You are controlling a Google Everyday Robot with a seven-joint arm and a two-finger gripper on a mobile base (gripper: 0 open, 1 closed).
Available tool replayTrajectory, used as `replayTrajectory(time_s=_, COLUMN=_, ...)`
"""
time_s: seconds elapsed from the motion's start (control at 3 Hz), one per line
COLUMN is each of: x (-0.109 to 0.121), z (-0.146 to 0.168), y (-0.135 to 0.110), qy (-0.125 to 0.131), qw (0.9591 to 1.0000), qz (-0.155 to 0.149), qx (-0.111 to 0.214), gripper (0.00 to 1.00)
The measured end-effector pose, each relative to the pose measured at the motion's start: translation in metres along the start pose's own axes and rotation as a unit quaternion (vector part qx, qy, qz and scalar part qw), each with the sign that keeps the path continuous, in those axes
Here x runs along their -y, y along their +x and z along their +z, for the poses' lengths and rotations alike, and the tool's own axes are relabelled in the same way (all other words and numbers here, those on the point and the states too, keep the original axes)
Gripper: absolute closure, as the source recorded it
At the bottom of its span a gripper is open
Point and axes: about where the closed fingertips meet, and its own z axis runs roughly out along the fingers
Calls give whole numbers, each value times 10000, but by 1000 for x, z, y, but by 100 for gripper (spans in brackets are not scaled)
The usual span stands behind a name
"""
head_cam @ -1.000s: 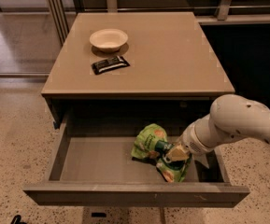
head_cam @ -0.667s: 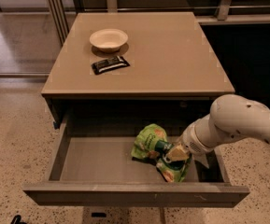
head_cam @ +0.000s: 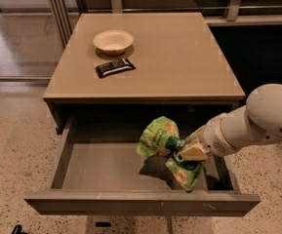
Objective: Pick green rice chip bag from top drawer and place on counter
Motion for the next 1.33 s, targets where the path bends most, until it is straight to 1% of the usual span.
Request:
replayTrajectory(time_s=0.33, x=-17, z=-54, y=-23, qy=193, qw=9987, qz=-355, qx=297, gripper=100)
replayTrajectory(time_s=0.67, x=-29, z=-109, y=-46, qy=446, qw=9951, qz=-694, qx=541, gripper=100)
replayTrajectory(time_s=1.0, x=-35, z=-126, y=-58, qy=402, qw=9931, qz=-949, qx=559, gripper=100)
replayTrajectory(time_s=1.33, x=-35, z=-126, y=-58, qy=403, qw=9931, qz=-949, qx=560, gripper=100)
